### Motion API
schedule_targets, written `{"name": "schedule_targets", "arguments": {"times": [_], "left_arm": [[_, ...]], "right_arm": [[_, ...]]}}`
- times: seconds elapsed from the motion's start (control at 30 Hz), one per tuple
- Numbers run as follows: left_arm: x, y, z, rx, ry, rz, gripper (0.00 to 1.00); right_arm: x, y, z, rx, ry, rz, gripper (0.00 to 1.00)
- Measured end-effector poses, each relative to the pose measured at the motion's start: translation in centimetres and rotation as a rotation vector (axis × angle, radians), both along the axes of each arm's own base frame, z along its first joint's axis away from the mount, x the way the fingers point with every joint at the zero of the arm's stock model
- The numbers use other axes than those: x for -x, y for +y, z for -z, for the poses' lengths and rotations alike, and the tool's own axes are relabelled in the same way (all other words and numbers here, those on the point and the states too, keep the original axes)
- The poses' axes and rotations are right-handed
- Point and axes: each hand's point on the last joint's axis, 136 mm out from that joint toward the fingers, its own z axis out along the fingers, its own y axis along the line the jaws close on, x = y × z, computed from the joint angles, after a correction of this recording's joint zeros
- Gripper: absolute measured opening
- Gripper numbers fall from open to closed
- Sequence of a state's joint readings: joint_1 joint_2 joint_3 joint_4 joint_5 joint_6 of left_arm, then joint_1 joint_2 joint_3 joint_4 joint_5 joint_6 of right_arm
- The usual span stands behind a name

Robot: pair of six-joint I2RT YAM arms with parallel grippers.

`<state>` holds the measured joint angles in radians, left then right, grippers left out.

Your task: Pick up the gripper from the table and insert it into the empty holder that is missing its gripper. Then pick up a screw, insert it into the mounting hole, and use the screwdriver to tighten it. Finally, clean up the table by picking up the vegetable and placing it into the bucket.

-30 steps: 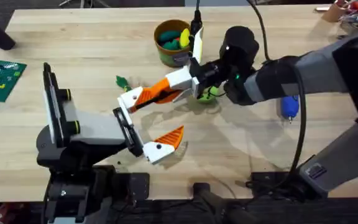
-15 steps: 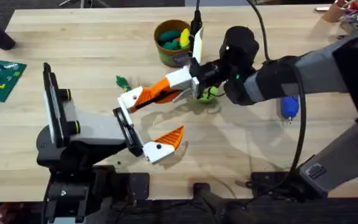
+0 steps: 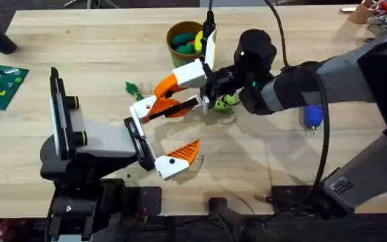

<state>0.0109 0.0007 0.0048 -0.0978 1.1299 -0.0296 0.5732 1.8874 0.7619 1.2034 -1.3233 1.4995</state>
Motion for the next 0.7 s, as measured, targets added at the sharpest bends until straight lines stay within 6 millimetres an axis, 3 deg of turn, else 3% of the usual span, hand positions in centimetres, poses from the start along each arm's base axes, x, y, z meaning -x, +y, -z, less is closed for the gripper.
{"name": "schedule_targets", "arguments": {"times": [0.43,0.6,0.7], "left_arm": [[0.0,0.0,0.0,0.0,0.0,0.001,0.986],[0.0,0.0,0.0,0.0,0.0,0.001,0.986],[0.0,0.0,0.0,0.0,0.0,0.001,0.986]], "right_arm": [[-0.9,-0.2,-0.1,-0.002,-0.004,0.038,0.994],[-3.2,-1.9,-0.1,0.032,0.005,0.128,0.994],[-4.9,-3.9,0.4,0.101,0.037,0.213,0.995]]}}
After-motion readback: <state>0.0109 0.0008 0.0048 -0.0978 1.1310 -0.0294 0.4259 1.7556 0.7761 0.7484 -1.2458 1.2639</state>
